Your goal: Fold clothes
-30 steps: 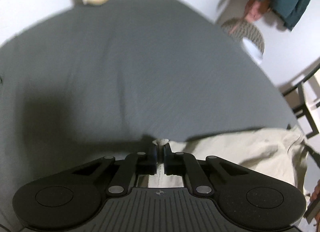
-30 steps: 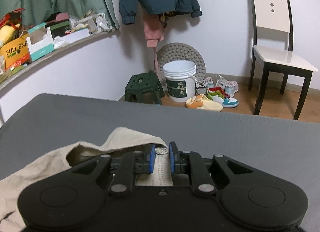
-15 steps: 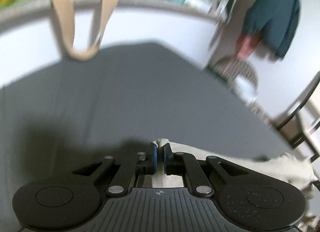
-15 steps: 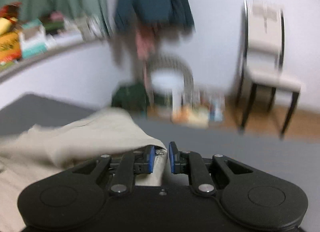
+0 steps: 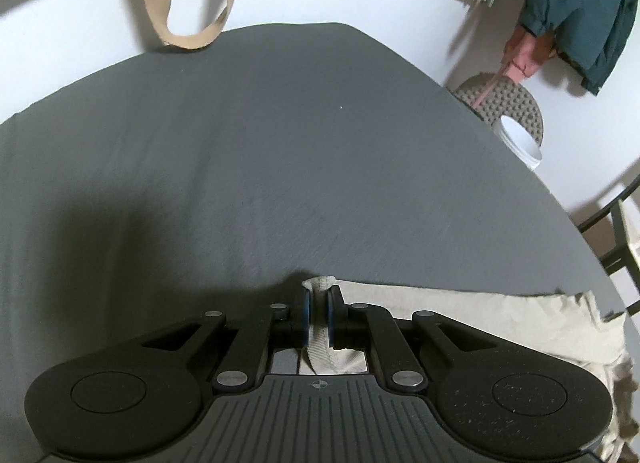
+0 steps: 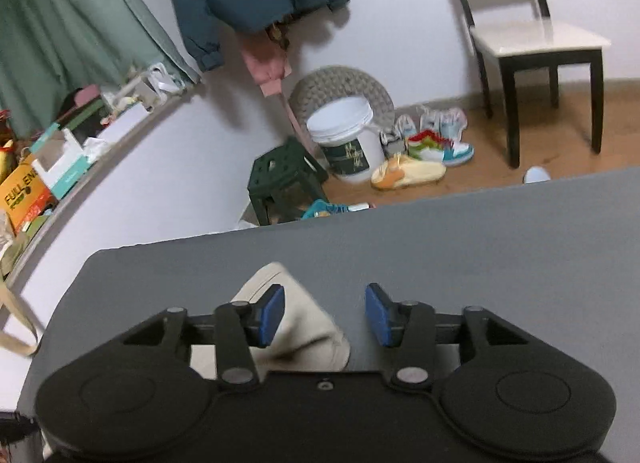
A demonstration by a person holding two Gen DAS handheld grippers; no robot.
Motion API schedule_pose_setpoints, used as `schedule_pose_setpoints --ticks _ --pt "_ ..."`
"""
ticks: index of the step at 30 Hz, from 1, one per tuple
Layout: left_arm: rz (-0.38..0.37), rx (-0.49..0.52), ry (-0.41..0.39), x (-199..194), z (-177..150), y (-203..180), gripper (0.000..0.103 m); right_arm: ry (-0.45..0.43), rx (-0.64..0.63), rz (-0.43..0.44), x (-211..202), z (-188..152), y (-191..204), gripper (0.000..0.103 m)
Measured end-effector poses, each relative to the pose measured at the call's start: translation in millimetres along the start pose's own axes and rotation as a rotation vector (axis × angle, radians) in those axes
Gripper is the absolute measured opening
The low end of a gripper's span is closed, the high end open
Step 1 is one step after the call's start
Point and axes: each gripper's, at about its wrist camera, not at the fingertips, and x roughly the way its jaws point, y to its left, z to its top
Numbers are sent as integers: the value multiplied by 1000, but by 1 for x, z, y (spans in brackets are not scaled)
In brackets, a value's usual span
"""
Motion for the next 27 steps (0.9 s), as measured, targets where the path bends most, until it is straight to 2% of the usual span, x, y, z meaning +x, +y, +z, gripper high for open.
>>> schedule_pose_setpoints --ticks 1,3,6,9,12,14,15,17,18,21,27 --pt "8 13 -1 2 0 -1 6 21 -2 -2 10 0 -2 25" --pt "18 29 -2 4 3 -2 6 39 -1 8 24 -5 -5 25" --pt "25 32 0 2 4 -2 6 18 -54 10 34 -15 2 25" --pt "34 30 1 1 5 -4 6 16 -218 0 33 -26 24 25" --pt "45 40 1 2 6 -7 6 5 -468 -50 33 -46 53 25" --pt "53 47 -2 1 6 -9 6 1 -580 -59 30 -55 68 25" --pt "55 53 -3 1 5 -10 6 11 -598 -37 27 -55 72 24" --pt "60 65 -5 0 5 -11 6 -7 -585 -5 18 -50 73 23" --pt "61 67 -4 -1 4 -11 6 -44 -542 -13 14 -43 70 23" --pt "64 72 -3 -1 4 -12 6 -52 -390 -35 10 -22 54 23" --pt "75 81 2 0 3 -14 6 16 -288 10 28 -20 34 23"
